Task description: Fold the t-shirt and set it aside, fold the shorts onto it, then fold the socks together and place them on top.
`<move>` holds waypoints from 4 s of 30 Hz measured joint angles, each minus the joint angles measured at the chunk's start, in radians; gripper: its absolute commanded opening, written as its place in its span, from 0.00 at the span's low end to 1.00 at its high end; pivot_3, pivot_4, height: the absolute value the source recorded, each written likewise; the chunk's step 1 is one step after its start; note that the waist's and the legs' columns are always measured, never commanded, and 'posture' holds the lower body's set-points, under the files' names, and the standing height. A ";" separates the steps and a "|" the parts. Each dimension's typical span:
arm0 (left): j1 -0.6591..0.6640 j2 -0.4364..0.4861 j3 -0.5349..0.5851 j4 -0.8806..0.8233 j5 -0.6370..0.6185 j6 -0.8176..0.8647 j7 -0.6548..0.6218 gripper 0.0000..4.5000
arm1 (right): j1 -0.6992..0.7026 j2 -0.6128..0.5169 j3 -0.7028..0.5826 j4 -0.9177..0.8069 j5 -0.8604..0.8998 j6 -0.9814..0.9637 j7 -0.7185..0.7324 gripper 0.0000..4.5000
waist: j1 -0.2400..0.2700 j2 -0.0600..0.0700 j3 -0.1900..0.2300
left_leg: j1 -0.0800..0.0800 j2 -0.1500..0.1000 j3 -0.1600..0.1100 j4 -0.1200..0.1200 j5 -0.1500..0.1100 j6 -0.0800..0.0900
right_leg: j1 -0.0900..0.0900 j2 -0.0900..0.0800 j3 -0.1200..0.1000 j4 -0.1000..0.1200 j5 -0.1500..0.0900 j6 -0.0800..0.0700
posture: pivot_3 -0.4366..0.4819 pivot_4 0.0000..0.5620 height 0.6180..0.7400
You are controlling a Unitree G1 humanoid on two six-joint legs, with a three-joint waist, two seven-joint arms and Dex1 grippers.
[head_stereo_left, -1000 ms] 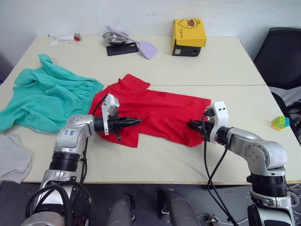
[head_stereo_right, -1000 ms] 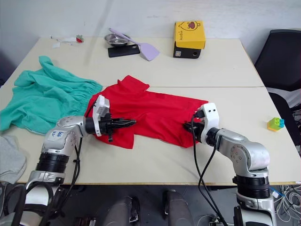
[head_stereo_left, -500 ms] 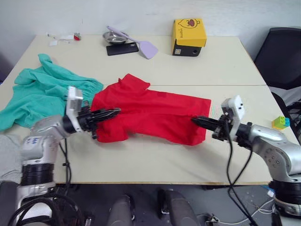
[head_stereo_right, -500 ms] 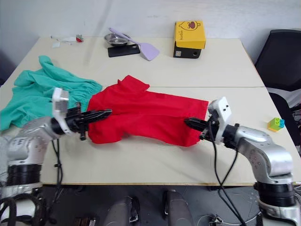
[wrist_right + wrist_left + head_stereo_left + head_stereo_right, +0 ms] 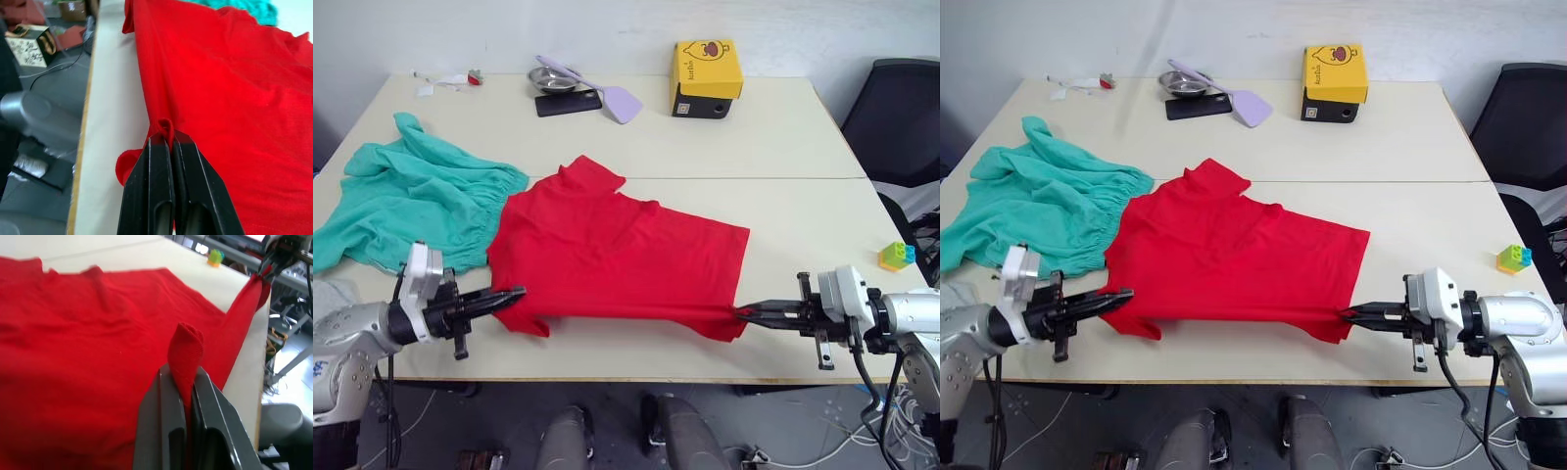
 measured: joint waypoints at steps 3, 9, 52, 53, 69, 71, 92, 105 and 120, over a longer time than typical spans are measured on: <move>0.018 -0.003 0.000 -0.031 0.006 -0.017 0.032 0.05 | 0.005 0.022 0.029 0.001 -0.012 -0.023 -0.018 0.00 | 0.000 0.000 0.000 | 0.000 0.000 0.000 0.000 0.000 0.000 | 0.000 -0.001 0.000 0.000 0.000 -0.001 | 0.48 0.27 1.00; 0.068 -0.005 0.011 -0.122 0.012 0.014 0.146 0.44 | -0.048 0.070 0.068 0.001 -0.011 -0.002 -0.091 0.00 | -0.004 0.000 0.000 | 0.001 0.000 0.000 -0.001 0.000 0.000 | 0.000 -0.001 0.000 0.001 -0.001 -0.003 | 0.48 0.27 1.00; 0.464 -0.350 -0.148 -0.452 0.284 -0.027 0.668 0.58 | -0.142 0.118 0.143 0.031 -0.009 0.036 -0.157 0.00 | -0.002 -0.003 -0.001 | 0.001 0.002 -0.002 -0.001 -0.002 0.003 | 0.003 0.002 -0.002 -0.005 -0.002 -0.004 | 0.48 0.27 1.00; 0.481 -0.301 -0.108 -0.448 0.255 -0.020 0.620 0.50 | -0.142 0.119 0.143 0.031 -0.010 0.036 -0.158 0.00 | -0.002 -0.003 -0.001 | 0.001 0.002 -0.002 -0.001 -0.002 0.003 | 0.002 0.002 -0.002 -0.004 -0.002 -0.005 | 0.48 0.27 1.00; 0.197 0.159 0.124 -0.020 0.228 -0.297 0.169 0.01 | -0.168 0.140 0.148 0.066 -0.023 0.019 -0.169 0.00 | -0.004 -0.002 -0.001 | 0.001 0.002 -0.001 -0.002 -0.003 0.000 | 0.000 -0.001 -0.003 0.000 -0.003 -0.009 | 0.48 0.27 1.00; 0.140 0.225 0.126 0.044 0.257 -0.418 0.090 0.01 | -0.168 0.144 0.148 0.068 -0.025 0.018 -0.173 0.00 | -0.002 -0.002 -0.001 | 0.002 0.002 -0.001 -0.002 -0.003 -0.001 | -0.001 -0.001 -0.004 0.002 -0.004 -0.010 | 0.48 0.27 1.00; 0.501 0.051 0.218 -0.082 0.059 -0.201 0.078 0.79 | -0.158 0.156 0.149 0.070 -0.037 0.017 -0.181 0.00 | -0.019 0.000 -0.001 | 0.009 0.003 0.001 -0.004 -0.003 -0.003 | 0.003 0.001 -0.001 0.003 -0.005 -0.010 | 0.48 0.27 1.00; 0.462 -0.124 0.112 -0.099 0.181 -0.310 0.196 0.99 | -0.178 0.159 0.153 0.086 -0.037 0.018 -0.173 0.00 | -0.007 -0.002 -0.002 | 0.008 0.003 0.001 -0.004 -0.003 -0.003 | 0.004 0.001 -0.001 0.002 -0.006 -0.011 | 0.48 0.27 1.00; 0.408 -0.203 -0.048 -0.137 0.258 -0.288 0.386 0.91 | -0.172 0.171 0.153 0.085 -0.037 0.018 -0.194 0.00 | 0.003 0.000 -0.003 | 0.009 0.002 0.001 -0.004 -0.003 -0.002 | 0.005 0.001 0.000 0.002 -0.005 -0.010 | 0.48 0.27 1.00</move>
